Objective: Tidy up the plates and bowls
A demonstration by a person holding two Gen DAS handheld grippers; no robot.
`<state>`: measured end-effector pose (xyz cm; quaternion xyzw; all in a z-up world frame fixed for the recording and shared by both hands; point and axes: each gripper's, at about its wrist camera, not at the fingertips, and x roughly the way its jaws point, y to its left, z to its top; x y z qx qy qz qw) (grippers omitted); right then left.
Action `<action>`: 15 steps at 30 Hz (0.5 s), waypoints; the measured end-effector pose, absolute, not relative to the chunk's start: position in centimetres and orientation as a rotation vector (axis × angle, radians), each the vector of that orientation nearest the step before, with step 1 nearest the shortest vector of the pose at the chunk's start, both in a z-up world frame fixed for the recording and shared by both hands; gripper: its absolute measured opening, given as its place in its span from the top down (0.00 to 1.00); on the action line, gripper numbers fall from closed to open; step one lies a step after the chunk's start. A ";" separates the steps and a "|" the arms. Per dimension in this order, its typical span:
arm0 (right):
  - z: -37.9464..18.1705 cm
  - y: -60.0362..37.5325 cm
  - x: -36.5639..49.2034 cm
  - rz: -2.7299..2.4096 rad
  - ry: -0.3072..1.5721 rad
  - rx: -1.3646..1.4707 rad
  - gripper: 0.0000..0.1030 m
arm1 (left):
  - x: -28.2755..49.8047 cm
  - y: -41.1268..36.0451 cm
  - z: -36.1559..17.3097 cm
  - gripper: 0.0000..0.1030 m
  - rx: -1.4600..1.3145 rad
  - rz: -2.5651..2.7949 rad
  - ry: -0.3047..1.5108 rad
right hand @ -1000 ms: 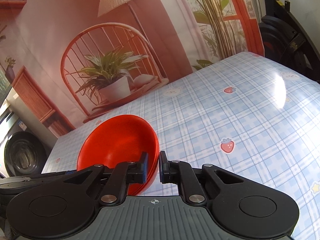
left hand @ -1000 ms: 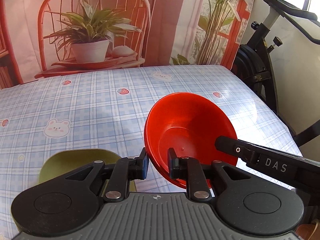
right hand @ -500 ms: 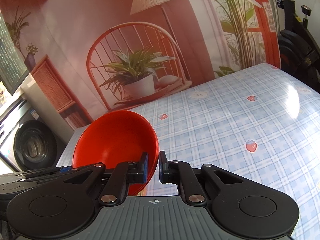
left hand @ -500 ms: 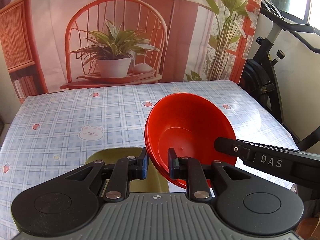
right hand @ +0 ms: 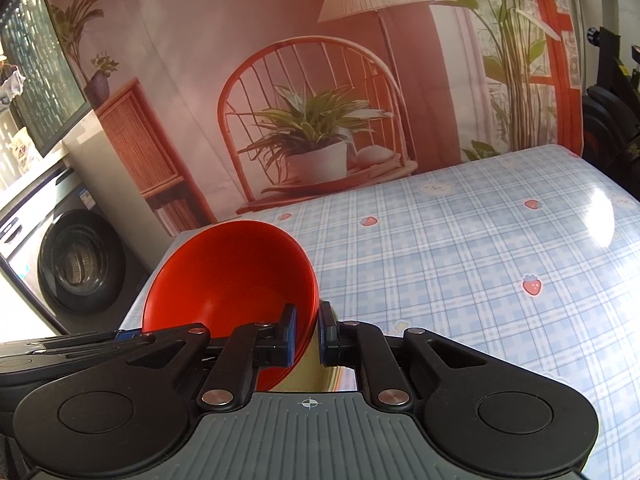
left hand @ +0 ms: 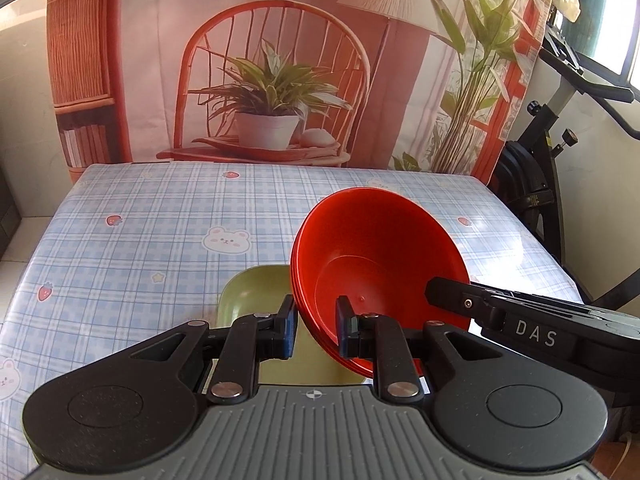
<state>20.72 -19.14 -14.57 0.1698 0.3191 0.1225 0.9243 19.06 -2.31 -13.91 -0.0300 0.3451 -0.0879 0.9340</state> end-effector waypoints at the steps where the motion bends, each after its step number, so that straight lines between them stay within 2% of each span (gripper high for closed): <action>1: -14.5 -18.6 20.4 0.252 0.655 0.337 0.90 | 18.8 -2.0 -13.9 0.80 -0.067 -0.179 0.704; 15: -16.2 -13.9 18.6 0.250 0.707 0.221 0.88 | 17.3 2.0 -16.3 0.80 -0.204 -0.185 0.725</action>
